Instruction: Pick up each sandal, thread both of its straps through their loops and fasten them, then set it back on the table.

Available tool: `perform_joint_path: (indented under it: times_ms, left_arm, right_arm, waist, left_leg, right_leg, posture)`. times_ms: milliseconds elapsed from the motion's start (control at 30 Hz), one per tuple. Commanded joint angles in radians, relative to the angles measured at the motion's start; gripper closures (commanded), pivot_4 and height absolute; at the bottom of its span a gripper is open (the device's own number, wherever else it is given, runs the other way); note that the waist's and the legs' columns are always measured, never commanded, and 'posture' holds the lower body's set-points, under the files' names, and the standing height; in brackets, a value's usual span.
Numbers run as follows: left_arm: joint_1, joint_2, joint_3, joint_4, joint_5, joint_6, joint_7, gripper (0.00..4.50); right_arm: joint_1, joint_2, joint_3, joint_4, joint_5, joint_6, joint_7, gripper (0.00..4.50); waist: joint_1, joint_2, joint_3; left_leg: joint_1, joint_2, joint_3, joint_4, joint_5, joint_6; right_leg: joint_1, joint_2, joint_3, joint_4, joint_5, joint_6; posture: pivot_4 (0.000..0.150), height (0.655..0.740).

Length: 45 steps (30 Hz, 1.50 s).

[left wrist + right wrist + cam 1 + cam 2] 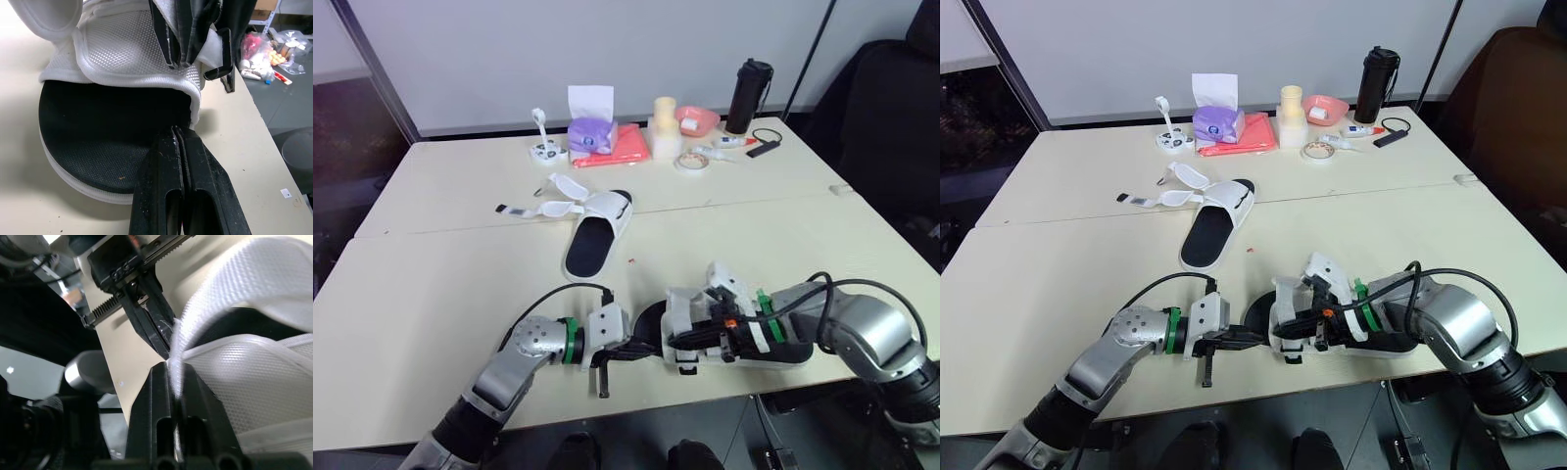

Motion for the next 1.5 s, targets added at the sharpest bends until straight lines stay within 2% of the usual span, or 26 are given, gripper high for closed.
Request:
perform_joint_path:
  times_ms: [33,100,200,500,667,767,900,1033,1200,1500]
  left_arm:
    - [0.019,0.008,-0.026,0.03,0.028,0.021,0.004,4.5]
    - [0.016,0.008,-0.027,0.032,0.029,0.019,0.003,4.5]
    - [0.013,0.006,-0.028,0.035,0.028,0.018,0.004,4.5]
    - [0.008,0.001,-0.03,0.046,0.026,0.012,0.002,4.5]
    - [0.008,-0.001,-0.03,0.049,0.027,0.008,0.001,4.5]
    - [0.01,0.0,-0.029,0.048,0.026,0.008,-0.001,4.5]
    - [0.012,0.003,-0.028,0.045,0.026,0.007,-0.003,4.5]
    - [0.013,0.006,-0.029,0.045,0.027,0.006,-0.006,4.5]
    - [0.011,0.01,-0.029,0.044,0.028,0.008,-0.009,4.5]
    - [0.009,0.013,-0.028,0.042,0.03,0.009,-0.011,4.5]
  right_arm:
    - [0.042,-0.032,0.052,-0.043,-0.056,-0.031,0.008,2.6]
    - [0.054,-0.07,0.052,-0.071,-0.081,-0.057,0.024,1.47]
    - [0.065,-0.122,0.01,-0.115,-0.069,-0.059,0.044,0.02]
    - [0.162,-0.275,-0.28,-0.287,0.183,0.065,0.091,0.02]
    - [0.242,-0.266,-0.422,-0.317,0.34,0.157,0.028,0.02]
    - [0.326,-0.243,-0.466,-0.329,0.373,0.175,-0.029,0.02]
    - [0.464,-0.172,-0.424,-0.337,0.306,0.133,-0.134,0.02]
    - [0.526,-0.083,-0.374,-0.305,0.244,0.087,-0.223,0.02]
    - [0.488,0.018,-0.332,-0.246,0.189,0.059,-0.319,0.02]
    - [0.393,0.065,-0.304,-0.216,0.199,0.078,-0.343,0.02]
  waist:
    - [0.0,-0.001,0.0]
    - [0.0,-0.001,-0.001]
    - [0.002,-0.001,-0.001]
    - [0.002,-0.001,0.0]
    - [0.002,-0.001,0.0]
    - [0.003,-0.001,0.0]
    - [0.003,-0.001,0.0]
    - [0.0,-0.001,-0.001]
    - [0.0,-0.001,-0.001]
    - [-0.001,-0.001,0.0]
  left_leg:
    - [0.0,0.0,0.0,0.0,0.0,0.0]
    - [0.0,0.0,0.0,0.0,0.0,0.0]
    - [0.0,0.0,0.0,0.0,0.0,0.0]
    - [-0.001,0.0,0.0,0.0,0.0,0.0]
    - [-0.001,0.0,0.0,0.001,0.0,0.0]
    - [-0.002,0.0,0.0,0.001,0.0,0.0]
    - [-0.002,0.0,0.0,0.001,0.0,0.0]
    - [-0.002,0.0,0.0,0.001,0.0,0.0]
    - [-0.001,0.0,0.0,0.001,0.0,0.0]
    - [-0.001,0.0,0.0,0.001,0.0,0.0]
  right_leg:
    - [0.0,0.0,0.0,0.0,0.0,0.0]
    - [0.0,0.0,0.0,0.0,0.0,0.0]
    - [0.0,0.0,0.0,0.0,0.0,0.0]
    - [0.0,-0.001,0.0,-0.001,0.0,0.0]
    - [0.0,-0.001,0.0,-0.001,-0.001,-0.002]
    - [0.0,-0.001,0.0,-0.001,-0.001,-0.001]
    - [0.0,-0.001,0.0,-0.001,-0.001,-0.001]
    - [0.0,-0.001,0.0,-0.001,-0.001,-0.001]
    - [0.0,-0.001,0.0,-0.001,-0.001,-0.001]
    - [0.0,-0.001,0.0,0.0,-0.001,-0.001]
  posture:
    - [0.15,0.74]
    - [0.15,0.74]
    - [0.15,0.74]
    - [0.15,0.74]
    - [0.15,0.74]
    - [0.15,0.74]
    - [0.15,0.74]
    - [0.15,0.74]
    - [0.15,0.74]
    - [0.15,0.74]
